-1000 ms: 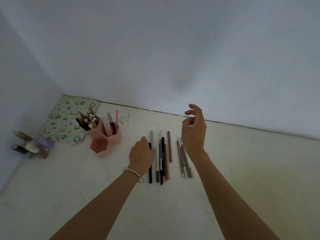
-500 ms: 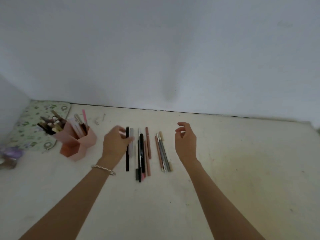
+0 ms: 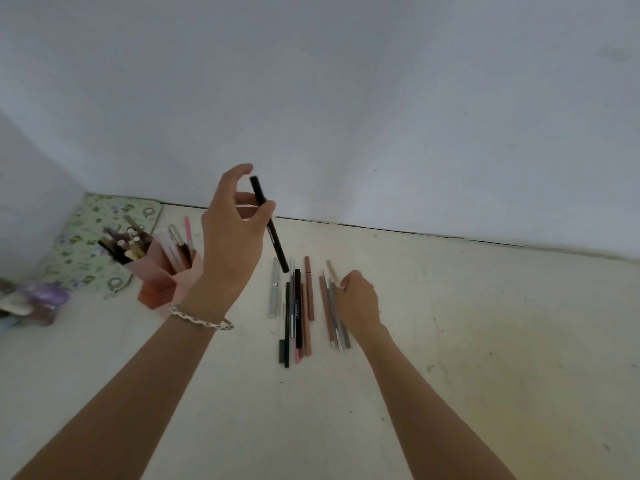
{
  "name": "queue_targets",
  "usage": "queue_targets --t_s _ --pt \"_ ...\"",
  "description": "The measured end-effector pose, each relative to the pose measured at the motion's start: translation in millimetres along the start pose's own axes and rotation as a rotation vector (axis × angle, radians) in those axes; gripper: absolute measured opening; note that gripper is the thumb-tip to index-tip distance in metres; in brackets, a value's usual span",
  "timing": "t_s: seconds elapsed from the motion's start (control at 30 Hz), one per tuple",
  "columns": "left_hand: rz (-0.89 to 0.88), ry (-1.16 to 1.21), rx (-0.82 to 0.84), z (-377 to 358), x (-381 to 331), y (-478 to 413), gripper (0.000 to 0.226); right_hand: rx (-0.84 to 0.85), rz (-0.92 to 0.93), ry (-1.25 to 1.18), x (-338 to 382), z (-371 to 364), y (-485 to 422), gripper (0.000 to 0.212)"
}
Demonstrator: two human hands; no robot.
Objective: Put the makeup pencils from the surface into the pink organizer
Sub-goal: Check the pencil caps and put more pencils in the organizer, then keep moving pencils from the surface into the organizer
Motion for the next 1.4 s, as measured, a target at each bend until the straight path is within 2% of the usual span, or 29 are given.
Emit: queue_targets --t_s 0.13,0.23,0.5,0.6,0.77,0.87,1.03,1.1,1.2,1.3,1.4 --pt "-0.16 -0.148 -0.145 71 -12 -29 0.038 -0.211 0.088 -0.307 27 55 -5 0.049" --pt "-0.203 -0.293 -0.179 108 -10 -41 0.036 -0.317 0.169 -0.525 58 82 -5 0.063" --pt "-0.138 -0.632 0.015 109 50 -38 0.03 -0.369 0.345 -0.653 127 75 15 0.064" --pt "-0.296 -0.905 0.062 104 42 -33 0.032 -0.365 0.379 -0.661 146 66 24 0.061" --pt "-0.55 -0.717 -0.181 144 -22 -35 0.032 -0.349 0.464 -0.783 202 53 36 0.058" --pt "-0.593 -0.636 -0.232 163 -43 -33 0.034 -0.366 0.581 -0.676 244 38 48 0.058" --pt "-0.502 -0.587 -0.2 168 -35 -22 0.035 -0.384 0.765 -0.235 277 -6 63 0.041" --pt "-0.466 -0.563 -0.165 160 -25 -13 0.036 -0.463 0.805 -0.194 271 -7 70 0.038" --pt "-0.349 -0.475 -0.058 128 -1 -2 0.032 -0.551 0.677 -0.359 236 19 63 0.044" --pt "-0.11 -0.441 0.115 76 44 8 0.025 -0.572 0.476 -0.488 186 48 42 0.046" --pt "0.15 -0.505 0.241 28 97 25 0.022 -0.579 0.345 -0.511 137 73 28 0.046"
Point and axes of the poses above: each hand's wrist, its own y-axis away from the middle knuckle, its own z-axis out of the back of the hand, x = y × z, the point moved 10 cm from there along -y, towards the middle knuckle, and after that the axes turned 14 degrees about y, right-handed, at the moved point
